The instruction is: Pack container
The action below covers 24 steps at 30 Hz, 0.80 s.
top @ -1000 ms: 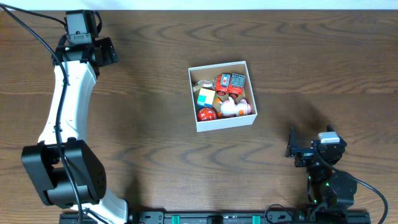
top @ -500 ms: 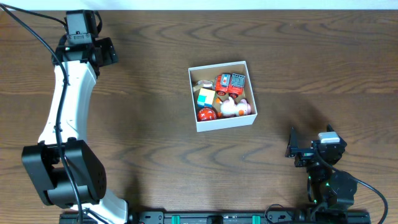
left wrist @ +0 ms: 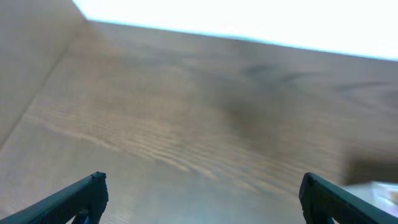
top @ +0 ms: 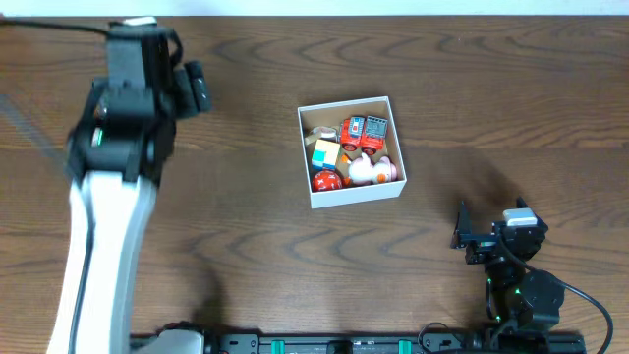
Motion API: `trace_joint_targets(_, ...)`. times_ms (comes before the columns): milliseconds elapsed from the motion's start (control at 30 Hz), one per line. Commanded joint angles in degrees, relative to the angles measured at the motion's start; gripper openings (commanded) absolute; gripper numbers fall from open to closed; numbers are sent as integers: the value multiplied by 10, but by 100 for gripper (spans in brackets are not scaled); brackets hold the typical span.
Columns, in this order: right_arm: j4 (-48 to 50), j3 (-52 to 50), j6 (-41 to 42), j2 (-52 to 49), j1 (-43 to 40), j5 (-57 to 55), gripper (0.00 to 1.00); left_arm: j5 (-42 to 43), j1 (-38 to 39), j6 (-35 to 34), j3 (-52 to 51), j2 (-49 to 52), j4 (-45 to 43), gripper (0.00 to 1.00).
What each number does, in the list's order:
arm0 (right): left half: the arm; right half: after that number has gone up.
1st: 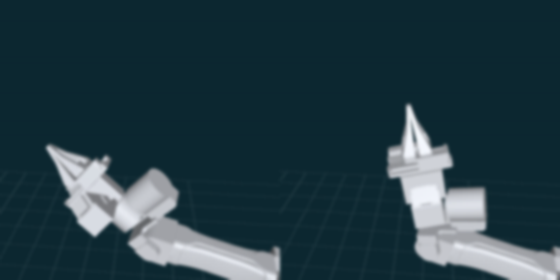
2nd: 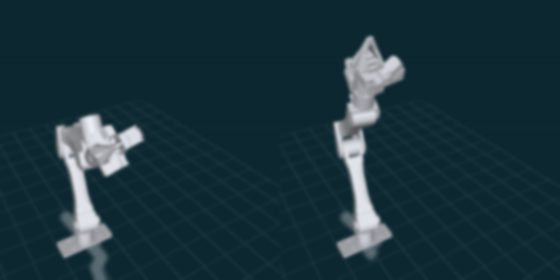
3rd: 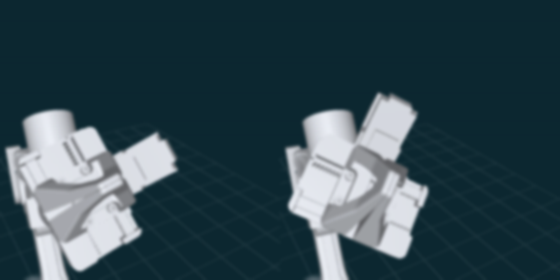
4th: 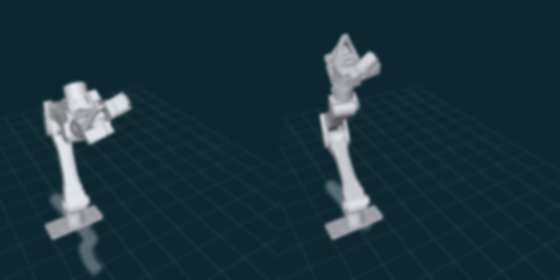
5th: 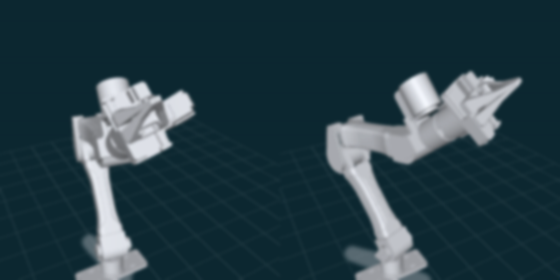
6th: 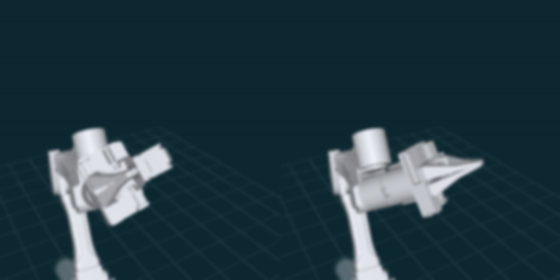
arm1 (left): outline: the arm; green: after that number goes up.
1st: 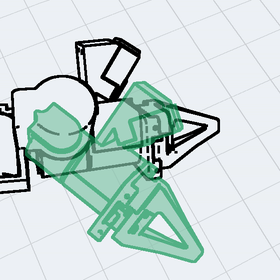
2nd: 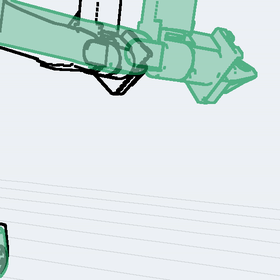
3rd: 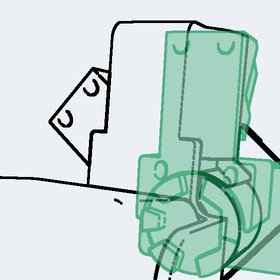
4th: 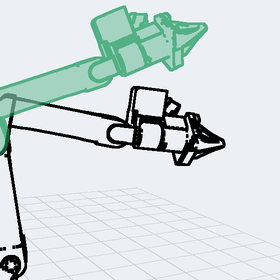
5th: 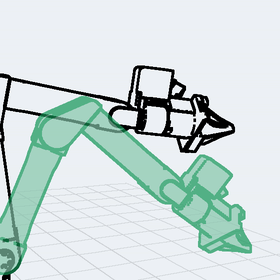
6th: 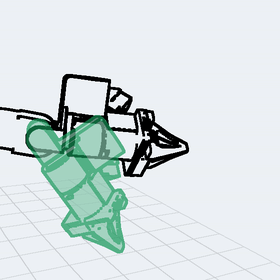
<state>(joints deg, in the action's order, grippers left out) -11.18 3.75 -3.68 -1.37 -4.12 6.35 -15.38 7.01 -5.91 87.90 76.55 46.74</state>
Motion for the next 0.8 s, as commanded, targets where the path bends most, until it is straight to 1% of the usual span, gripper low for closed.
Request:
trace_joint_targets(0, 1, -4, 7, 5, 12, -5, 99, -4, 33, 2, -1, -70, 25, 98)
trace_joint_targets(67, 1, -4, 7, 5, 12, -5, 99, -4, 45, 2, -11, -112, 35, 98)
trace_joint_targets(233, 1, -4, 7, 5, 12, -5, 99, -4, 43, 2, -55, -208, 29, 98)
trace_joint_targets(333, 1, -4, 7, 5, 12, -5, 99, -4, 42, 2, -104, -265, 6, 98)
trace_joint_targets(433, 1, -4, 7, 5, 12, -5, 99, -3, 35, 2, -177, -328, -26, 98)
trace_joint_targets(567, 1, -4, 7, 5, 12, -5, 99, 1, 19, -4, -294, -408, -129, 98)
trace_joint_targets(767, 1, -4, 7, 5, 12, -5, 99, 59, -36, -4, -498, -512, -304, 98)
